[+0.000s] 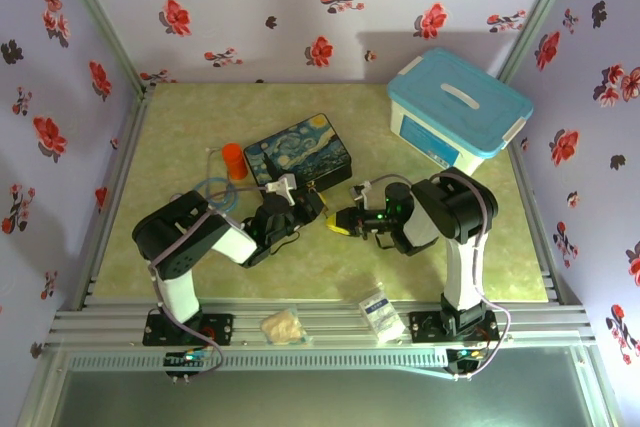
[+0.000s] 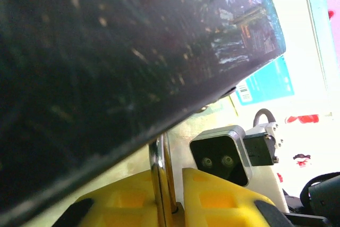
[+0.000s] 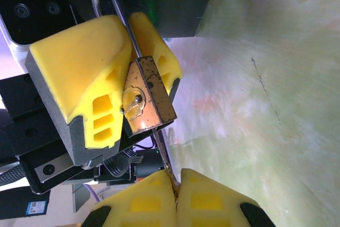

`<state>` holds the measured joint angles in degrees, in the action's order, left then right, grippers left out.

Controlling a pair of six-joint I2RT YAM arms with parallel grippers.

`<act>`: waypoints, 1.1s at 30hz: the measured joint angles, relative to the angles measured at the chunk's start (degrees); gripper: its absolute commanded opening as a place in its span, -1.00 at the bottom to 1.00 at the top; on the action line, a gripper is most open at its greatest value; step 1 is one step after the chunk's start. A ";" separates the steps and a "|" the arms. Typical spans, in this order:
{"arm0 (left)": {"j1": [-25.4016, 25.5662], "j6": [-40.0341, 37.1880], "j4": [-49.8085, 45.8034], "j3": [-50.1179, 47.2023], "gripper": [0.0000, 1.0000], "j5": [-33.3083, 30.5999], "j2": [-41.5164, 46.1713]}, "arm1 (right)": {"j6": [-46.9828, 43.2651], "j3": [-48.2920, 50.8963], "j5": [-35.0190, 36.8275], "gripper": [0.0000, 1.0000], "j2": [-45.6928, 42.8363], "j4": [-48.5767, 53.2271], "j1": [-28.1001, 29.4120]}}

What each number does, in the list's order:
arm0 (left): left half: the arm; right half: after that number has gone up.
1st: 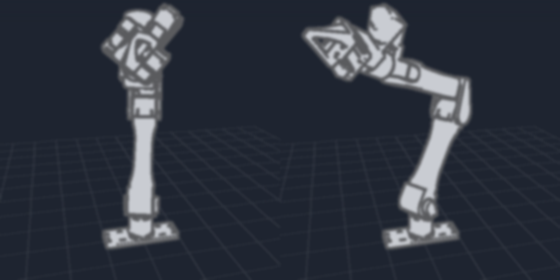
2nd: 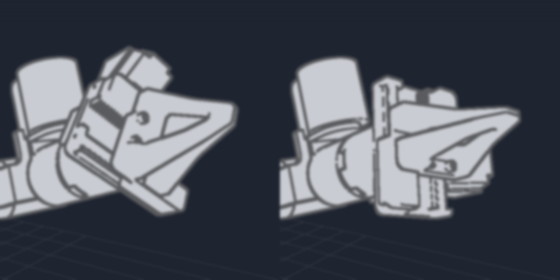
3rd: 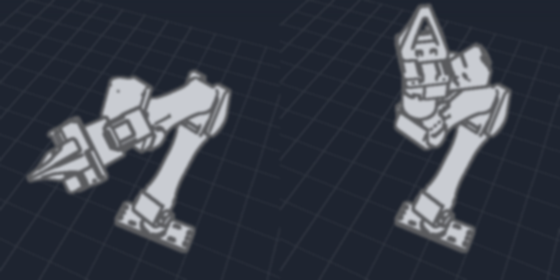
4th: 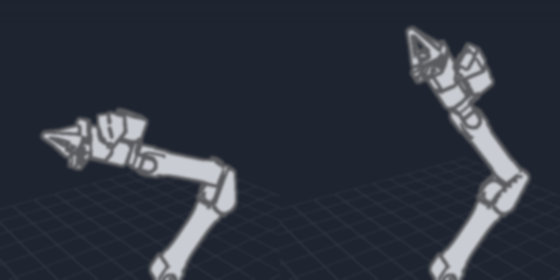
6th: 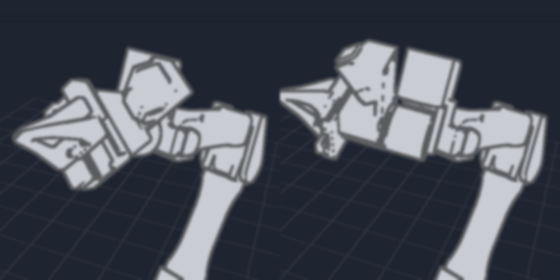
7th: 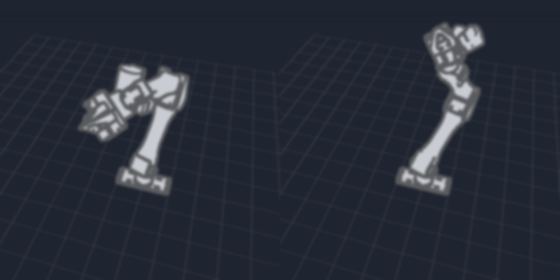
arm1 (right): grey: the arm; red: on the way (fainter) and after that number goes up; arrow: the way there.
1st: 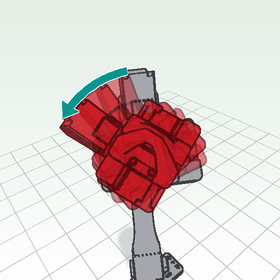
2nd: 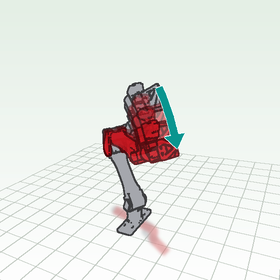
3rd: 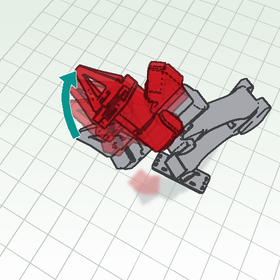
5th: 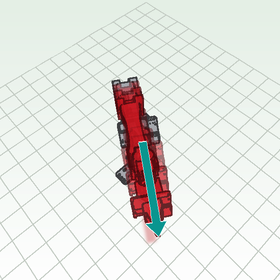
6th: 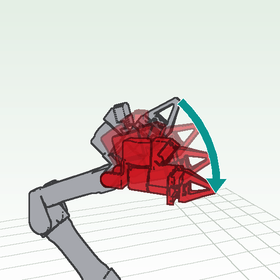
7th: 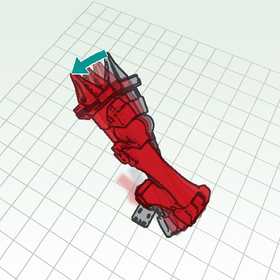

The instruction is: Unlock a padlock with a key

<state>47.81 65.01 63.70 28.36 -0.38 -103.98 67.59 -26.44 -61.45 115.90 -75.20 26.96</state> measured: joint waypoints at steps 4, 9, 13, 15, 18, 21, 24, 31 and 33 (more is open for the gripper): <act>-0.04 0.07 0.22 0.00 -0.97 0.15 -0.07 | 1.05 -0.13 -0.50 -1.00 0.00 0.00 -0.15; -0.24 0.31 1.07 0.04 -0.96 0.48 -0.44 | 1.97 -0.15 -0.59 -1.00 -0.83 0.20 -0.15; -0.46 0.94 2.32 0.31 -0.95 0.46 -1.03 | 3.04 -0.59 -0.52 -1.00 -1.46 0.76 -0.24; -0.63 1.14 2.36 0.44 -0.95 0.44 -1.05 | 3.50 -1.11 -0.55 -1.00 -1.46 1.14 -0.24; -0.96 1.70 2.47 0.66 -0.96 0.44 -1.05 | 3.67 -1.95 -0.63 -1.00 -1.33 1.66 -0.24; -1.22 2.38 2.49 0.85 -1.00 0.42 -1.05 | 4.04 -2.86 -1.25 -1.00 -0.61 1.75 -0.39; -1.33 2.80 2.49 0.90 -1.00 0.44 -1.05 | 4.02 -3.69 -2.51 -1.00 0.24 1.75 -0.85; -1.60 3.23 0.39 2.16 -1.00 0.87 -1.05 | 2.91 -5.60 -4.98 -1.00 3.98 -0.11 -1.73; -1.70 3.23 -0.50 2.58 -1.00 1.09 -1.05 | 2.16 -5.62 -4.98 -1.00 4.24 -0.48 -1.86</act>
<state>46.11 68.25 63.20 30.94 0.71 -105.03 69.76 -32.05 -66.43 120.14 -75.68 25.10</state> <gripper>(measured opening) 0.132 0.039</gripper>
